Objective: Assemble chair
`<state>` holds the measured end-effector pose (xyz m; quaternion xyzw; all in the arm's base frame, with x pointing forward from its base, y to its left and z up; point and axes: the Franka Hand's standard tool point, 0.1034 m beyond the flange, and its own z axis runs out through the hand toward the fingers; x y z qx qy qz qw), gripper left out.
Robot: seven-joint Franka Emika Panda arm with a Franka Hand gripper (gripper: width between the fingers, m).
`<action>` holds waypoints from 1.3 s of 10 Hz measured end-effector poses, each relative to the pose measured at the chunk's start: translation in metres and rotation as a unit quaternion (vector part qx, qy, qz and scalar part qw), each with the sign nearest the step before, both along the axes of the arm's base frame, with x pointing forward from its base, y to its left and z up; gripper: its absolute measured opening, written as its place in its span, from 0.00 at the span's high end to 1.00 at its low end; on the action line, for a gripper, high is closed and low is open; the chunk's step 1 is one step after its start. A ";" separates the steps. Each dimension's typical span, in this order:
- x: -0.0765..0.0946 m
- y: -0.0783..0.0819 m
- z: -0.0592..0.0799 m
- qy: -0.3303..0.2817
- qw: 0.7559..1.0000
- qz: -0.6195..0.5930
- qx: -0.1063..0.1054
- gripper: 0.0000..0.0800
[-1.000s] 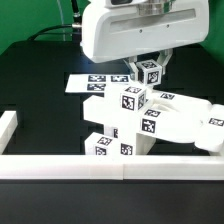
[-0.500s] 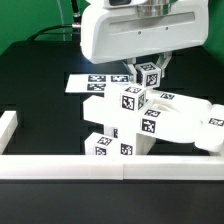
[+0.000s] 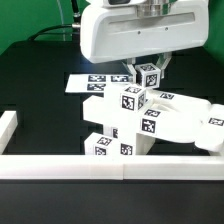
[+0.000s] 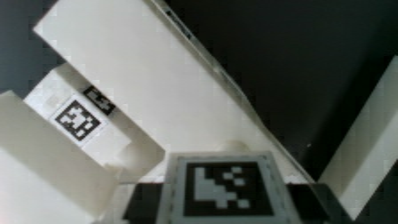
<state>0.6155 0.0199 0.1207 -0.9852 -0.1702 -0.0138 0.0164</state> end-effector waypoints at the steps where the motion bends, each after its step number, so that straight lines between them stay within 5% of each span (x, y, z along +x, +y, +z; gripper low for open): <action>1: 0.000 0.000 0.000 0.000 1.000 0.000 0.000 0.66; 13: -0.007 0.006 -0.002 -0.048 0.998 -0.042 -0.006 0.66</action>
Offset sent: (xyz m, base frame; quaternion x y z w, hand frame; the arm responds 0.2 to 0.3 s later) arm -0.0139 0.0028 -0.0022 -0.0228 0.0413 0.0227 0.9986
